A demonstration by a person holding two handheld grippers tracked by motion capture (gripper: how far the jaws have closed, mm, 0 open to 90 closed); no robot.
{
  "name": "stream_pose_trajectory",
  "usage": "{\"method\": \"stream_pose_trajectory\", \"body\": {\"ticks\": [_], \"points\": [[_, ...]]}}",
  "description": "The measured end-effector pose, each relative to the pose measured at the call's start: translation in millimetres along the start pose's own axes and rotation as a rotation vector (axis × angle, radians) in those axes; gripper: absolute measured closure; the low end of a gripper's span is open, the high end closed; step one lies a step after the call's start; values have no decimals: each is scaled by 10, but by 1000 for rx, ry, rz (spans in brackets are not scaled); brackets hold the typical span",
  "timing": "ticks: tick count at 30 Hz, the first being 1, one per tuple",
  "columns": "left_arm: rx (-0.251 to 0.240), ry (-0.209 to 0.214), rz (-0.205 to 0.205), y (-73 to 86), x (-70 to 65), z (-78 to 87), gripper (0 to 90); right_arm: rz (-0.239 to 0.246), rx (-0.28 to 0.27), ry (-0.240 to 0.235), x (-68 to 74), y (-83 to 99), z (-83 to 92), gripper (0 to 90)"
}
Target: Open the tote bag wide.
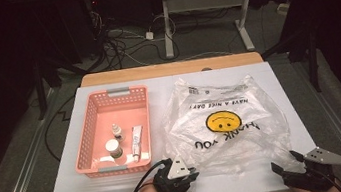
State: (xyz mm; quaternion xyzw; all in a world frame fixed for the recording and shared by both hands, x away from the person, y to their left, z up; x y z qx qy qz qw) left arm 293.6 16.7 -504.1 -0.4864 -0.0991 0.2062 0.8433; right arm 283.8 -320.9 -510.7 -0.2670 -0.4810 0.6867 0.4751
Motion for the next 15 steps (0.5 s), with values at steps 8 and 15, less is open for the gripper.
{"method": "stream_pose_trajectory", "body": {"ticks": [8, 15], "points": [[-83, 13, -8, -113, -54, 118, 776, -31, -38, 9, -74, -47, 70, 699], [-129, 25, -26, -180, -139, 178, 772, -35, -115, 13, -76, -171, 161, 887]]}}
Point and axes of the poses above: each handheld gripper's, and its own axes: z roughly backward along the jaws, y roughly out of its underside, x roughly to its left, the point moved 6 cm from there along -z, roughly forward along the jaws, and after that the axes turned 12 degrees about -x, right-handed, at the moved point
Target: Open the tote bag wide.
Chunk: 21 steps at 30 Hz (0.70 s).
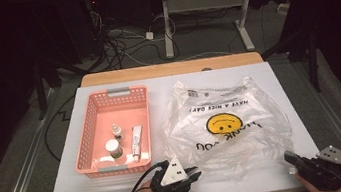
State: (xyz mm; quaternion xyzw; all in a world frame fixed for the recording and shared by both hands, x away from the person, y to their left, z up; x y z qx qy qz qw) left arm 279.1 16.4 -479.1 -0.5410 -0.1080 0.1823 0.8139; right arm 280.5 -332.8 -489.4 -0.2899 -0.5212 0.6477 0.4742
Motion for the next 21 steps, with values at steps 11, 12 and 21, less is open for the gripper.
{"method": "stream_pose_trajectory", "body": {"ticks": [11, 12, 21], "points": [[-92, 107, -26, -331, -407, 63, 770, 95, -297, -14, 276, -898, 351, 893], [-101, 116, -33, -371, -443, 76, 770, 95, -297, -14, 276, -898, 351, 893], [-196, 43, -33, -650, -234, 67, 377, 159, -418, -63, 495, -1560, 217, 894]]}}
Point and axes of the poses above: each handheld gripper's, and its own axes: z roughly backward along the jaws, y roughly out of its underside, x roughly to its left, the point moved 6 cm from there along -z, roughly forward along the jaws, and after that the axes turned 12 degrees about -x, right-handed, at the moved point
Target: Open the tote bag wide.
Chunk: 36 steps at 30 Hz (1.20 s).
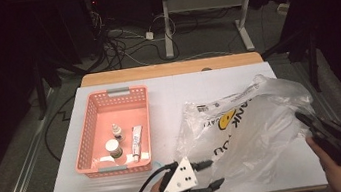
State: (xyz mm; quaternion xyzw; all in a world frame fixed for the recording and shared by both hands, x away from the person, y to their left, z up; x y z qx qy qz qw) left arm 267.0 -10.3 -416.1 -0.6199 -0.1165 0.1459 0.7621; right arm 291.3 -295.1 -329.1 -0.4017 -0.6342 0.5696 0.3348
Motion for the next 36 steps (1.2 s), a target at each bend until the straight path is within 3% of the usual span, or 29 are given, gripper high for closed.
{"method": "stream_pose_trajectory", "body": {"ticks": [1, 2, 5, 7, 8, 9, 10, 13, 14, 15, 16, 17, 18, 22, 25, 26, 27, 28, 31, 33, 34, 36], "points": [[1, -11, 17, -13, 44, -30, 270, -6, -4, -14, 41, 4, -142, 895], [-1, -14, 34, -30, 85, -83, 270, -6, -4, -14, 41, 4, -142, 895], [14, -18, 50, -51, 136, -314, 150, -13, -4, -44, 122, 43, -373, 895], [48, -23, 40, -41, 116, -504, 84, -25, 2, -78, 237, 77, -582, 895], [59, -22, 35, -44, 94, -594, 73, -25, 5, -93, 284, 78, -643, 895], [55, -49, 20, -84, 74, -735, 73, -28, 8, -105, 330, 74, -698, 895], [55, -49, 20, -84, 74, -735, 73, -29, 8, -120, 377, 67, -752, 895], [52, -127, -1, -159, 139, -919, 59, -19, 7, -157, 495, 29, -866, 895], [52, -127, -1, -159, 139, -919, 74, -20, 2, -166, 526, 12, -890, 894], [49, -162, 7, -154, 232, -941, 148, -14, -3, -176, 549, -2, -909, 895], [49, -162, 7, -154, 232, -941, 255, -14, -3, -176, 549, -2, -909, 895], [44, -178, 14, -145, 285, -931, 407, -19, -1, -182, 585, -10, -937, 894], [32, -165, 30, -124, 362, -888, 565, -16, 3, -183, 588, -2, -947, 894], [15, -194, 17, -115, 453, -808, 870, -23, 38, -168, 520, 116, -979, 892], [1, -211, 43, -113, 563, -756, 881, -39, 71, -152, 453, 231, -1008, 872], [5, -218, 40, -102, 616, -751, 883, -53, 109, -141, 379, 366, -1028, 741], [5, -218, 40, -102, 616, -751, 884, -53, 109, -141, 379, 366, -1028, 741], [10, -218, 49, -79, 660, -758, 884, -71, 127, -114, 315, 457, -991, 573], [20, -223, 58, -42, 719, -774, 884, -69, 111, -60, 241, 462, -812, 378], [21, -225, 58, -33, 734, -784, 884, -60, 105, -44, 215, 447, -728, 344], [21, -228, 63, -22, 754, -803, 884, -47, 95, -7, 146, 406, -532, 279], [21, -230, 65, -17, 761, -811, 884, -45, 89, 12, 102, 385, -430, 257]]}}
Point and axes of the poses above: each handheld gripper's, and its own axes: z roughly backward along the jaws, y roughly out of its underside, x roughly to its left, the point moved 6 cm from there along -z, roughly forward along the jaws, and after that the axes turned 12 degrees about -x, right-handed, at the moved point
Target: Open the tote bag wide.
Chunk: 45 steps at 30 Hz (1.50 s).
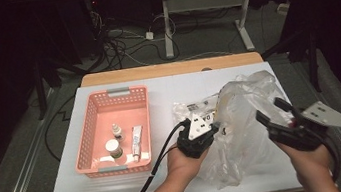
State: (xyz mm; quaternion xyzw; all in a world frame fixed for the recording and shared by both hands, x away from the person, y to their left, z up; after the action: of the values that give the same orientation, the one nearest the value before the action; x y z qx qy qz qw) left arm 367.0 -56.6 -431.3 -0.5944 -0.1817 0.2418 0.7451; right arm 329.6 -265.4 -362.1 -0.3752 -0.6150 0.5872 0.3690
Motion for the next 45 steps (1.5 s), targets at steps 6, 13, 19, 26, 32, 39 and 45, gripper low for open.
{"method": "stream_pose_trajectory", "body": {"ticks": [6, 13, 19, 26, 32, 39, 45], "points": [[4, -15, 5, 24, 15, -43, 885, -18, 35, 115, -206, 223, 662, 168], [-3, -30, 9, 7, 58, -23, 885, -128, 174, 122, -261, 805, 630, 88], [-24, -42, 13, -10, 100, 46, 885, -183, 249, 72, -142, 1023, 174, 63], [-42, -55, 28, 1, 185, 187, 885, -163, 204, 20, 30, 1047, -99, 630], [-69, -43, 27, -61, 146, 259, 884, -111, 106, 26, -23, 707, 50, 900], [-92, 4, 16, -158, -33, 259, 884, -47, -33, 103, -258, 156, 399, 900], [-84, 4, -5, -198, -78, 192, 884, -87, 14, 102, -321, 314, 432, 752]]}}
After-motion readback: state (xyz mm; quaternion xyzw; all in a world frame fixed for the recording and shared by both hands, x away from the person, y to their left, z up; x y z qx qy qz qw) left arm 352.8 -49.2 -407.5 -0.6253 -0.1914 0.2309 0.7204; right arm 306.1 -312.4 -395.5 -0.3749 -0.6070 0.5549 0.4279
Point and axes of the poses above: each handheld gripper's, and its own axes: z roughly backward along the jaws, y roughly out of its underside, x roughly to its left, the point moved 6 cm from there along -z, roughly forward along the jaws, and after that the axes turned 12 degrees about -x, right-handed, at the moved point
